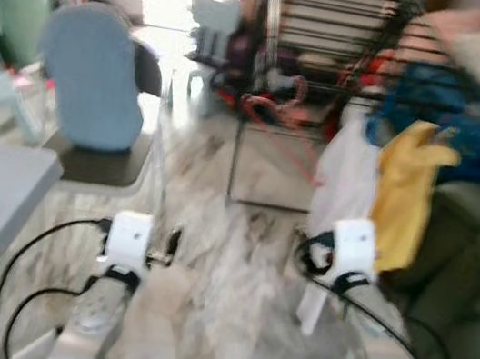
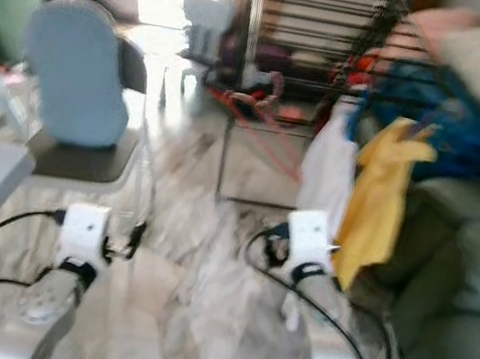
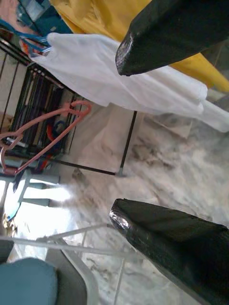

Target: Hang hanger

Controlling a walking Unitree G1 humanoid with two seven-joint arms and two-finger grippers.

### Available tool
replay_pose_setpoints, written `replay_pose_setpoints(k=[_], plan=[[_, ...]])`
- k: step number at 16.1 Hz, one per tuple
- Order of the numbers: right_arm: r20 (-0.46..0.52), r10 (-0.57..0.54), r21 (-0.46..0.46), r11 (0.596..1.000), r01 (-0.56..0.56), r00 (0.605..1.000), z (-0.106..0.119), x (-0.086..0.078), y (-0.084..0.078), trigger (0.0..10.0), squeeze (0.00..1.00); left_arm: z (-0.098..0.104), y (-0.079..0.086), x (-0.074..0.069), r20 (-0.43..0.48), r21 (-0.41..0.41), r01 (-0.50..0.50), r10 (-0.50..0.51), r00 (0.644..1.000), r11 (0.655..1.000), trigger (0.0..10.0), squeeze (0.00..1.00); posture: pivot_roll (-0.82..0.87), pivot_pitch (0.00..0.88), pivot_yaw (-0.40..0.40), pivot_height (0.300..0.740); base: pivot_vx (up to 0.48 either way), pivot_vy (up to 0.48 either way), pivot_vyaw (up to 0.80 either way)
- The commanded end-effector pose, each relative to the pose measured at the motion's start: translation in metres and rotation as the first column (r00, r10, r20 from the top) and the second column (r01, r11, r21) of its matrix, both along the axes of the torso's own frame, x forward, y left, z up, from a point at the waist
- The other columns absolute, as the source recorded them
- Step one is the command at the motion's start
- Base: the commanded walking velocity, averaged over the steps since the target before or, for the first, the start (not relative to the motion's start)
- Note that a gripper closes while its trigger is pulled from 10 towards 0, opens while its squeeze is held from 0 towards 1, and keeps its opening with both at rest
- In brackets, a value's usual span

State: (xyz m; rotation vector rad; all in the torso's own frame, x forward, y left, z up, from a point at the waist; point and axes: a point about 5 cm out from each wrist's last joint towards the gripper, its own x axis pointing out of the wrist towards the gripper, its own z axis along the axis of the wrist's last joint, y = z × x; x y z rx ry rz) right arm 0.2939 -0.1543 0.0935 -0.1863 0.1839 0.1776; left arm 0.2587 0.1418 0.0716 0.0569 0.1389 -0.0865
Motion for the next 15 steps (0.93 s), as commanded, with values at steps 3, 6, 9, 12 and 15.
replay_pose_setpoints(k=[3, 6, 9, 12, 15], plan=[[0.018, 0.010, 0.004, 1.000, -0.010, 1.000, 0.0053, 0.0039, -0.0001, 10.0, 0.00, -0.0021, -0.0047, -0.0013, -0.008, 0.002, 0.004, -0.004, 1.000, 1.000, 10.0, 0.00, -0.13, 0.000, -0.009, 0.740, 0.000, 0.000, 0.00], [0.021, 0.021, 0.007, 1.000, -0.021, 1.000, 0.0058, 0.0053, 0.0025, 10.0, 0.00, -0.0031, -0.0054, -0.0005, -0.009, 0.004, 0.005, -0.005, 1.000, 1.000, 10.0, 0.00, -0.13, 0.000, -0.011, 0.740, 0.000, 0.000, 0.00], [0.021, 0.033, 0.008, 0.999, -0.033, 0.999, 0.0056, 0.0048, 0.0045, 10.0, 0.00, -0.0036, -0.0057, -0.0007, -0.010, 0.008, 0.008, -0.008, 1.000, 1.000, 10.0, 0.00, -0.13, 0.000, -0.013, 0.740, 0.000, -0.096, 0.00], [0.016, 0.039, 0.009, 0.999, -0.039, 0.999, 0.0053, 0.0055, 0.0053, 10.0, 0.00, -0.0037, -0.0063, 0.0003, -0.010, 0.006, 0.009, -0.009, 1.000, 1.000, 10.0, 0.00, -0.13, 0.000, -0.015, 0.740, 0.000, -0.310, 0.00], [0.017, 0.045, 0.008, 0.999, -0.045, 0.999, 0.0059, 0.0067, 0.0058, 10.0, 0.00, -0.0038, -0.0061, 0.0012, -0.010, 0.008, 0.005, -0.005, 1.000, 1.000, 10.0, 0.00, -0.13, 0.000, -0.016, 0.740, 0.000, -0.310, 0.00]])
